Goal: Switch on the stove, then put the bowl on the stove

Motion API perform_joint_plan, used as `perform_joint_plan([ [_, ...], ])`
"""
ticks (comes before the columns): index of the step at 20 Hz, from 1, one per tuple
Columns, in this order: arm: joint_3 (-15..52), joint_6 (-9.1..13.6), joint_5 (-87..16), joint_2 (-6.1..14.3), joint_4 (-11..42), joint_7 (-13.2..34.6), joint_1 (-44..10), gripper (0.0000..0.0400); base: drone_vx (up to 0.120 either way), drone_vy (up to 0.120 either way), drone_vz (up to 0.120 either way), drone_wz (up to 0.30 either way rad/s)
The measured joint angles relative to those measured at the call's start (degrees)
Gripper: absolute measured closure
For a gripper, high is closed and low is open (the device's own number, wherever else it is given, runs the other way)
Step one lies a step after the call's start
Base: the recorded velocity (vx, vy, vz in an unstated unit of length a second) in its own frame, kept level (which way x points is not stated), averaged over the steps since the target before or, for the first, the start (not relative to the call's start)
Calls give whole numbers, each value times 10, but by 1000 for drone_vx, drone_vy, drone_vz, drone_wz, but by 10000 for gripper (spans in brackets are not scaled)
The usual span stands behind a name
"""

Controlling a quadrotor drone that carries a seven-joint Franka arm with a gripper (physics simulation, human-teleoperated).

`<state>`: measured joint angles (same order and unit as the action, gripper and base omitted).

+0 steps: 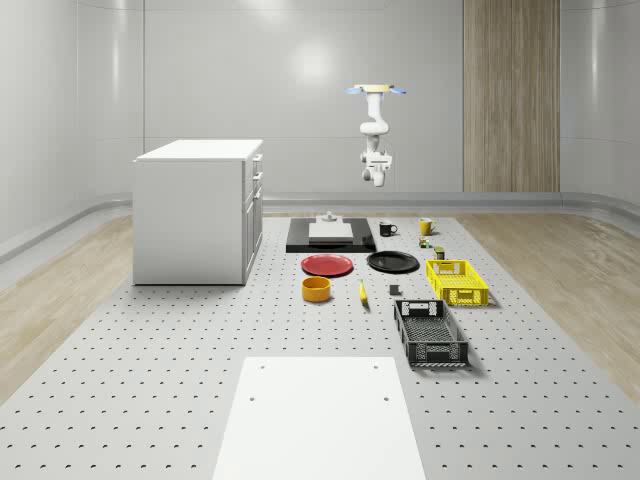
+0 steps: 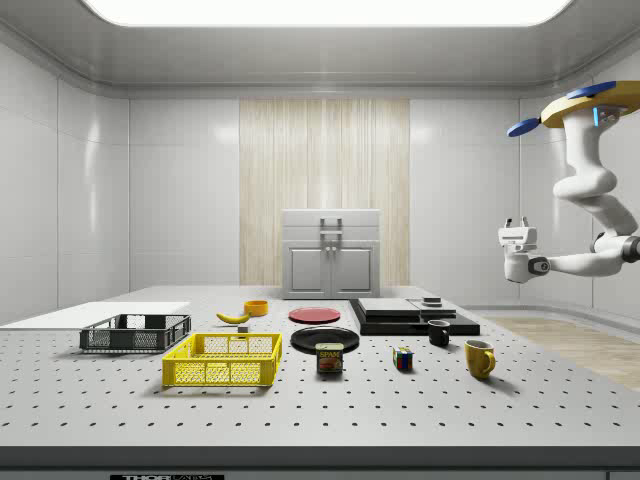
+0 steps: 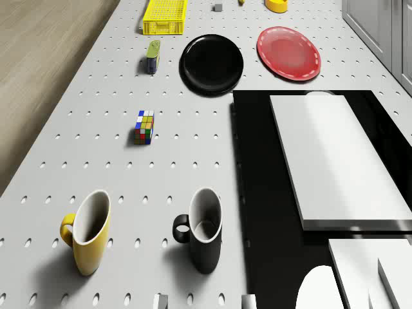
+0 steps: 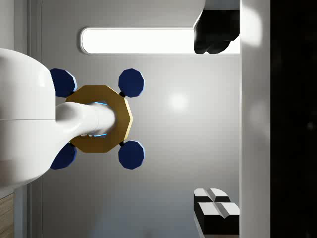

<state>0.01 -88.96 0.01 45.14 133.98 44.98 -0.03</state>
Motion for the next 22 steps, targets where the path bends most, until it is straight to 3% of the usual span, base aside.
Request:
perform_joint_plan([
  [6, 1, 56, 1, -14, -73, -1, -2, 0, 0, 0, 0, 0],
  [11, 1, 88, 1, -34, -127, -1, -2, 0, 0, -40, 0, 0],
  [22, 2, 109, 1, -49, -168, -2, -4, 0, 0, -120, 0, 0],
])
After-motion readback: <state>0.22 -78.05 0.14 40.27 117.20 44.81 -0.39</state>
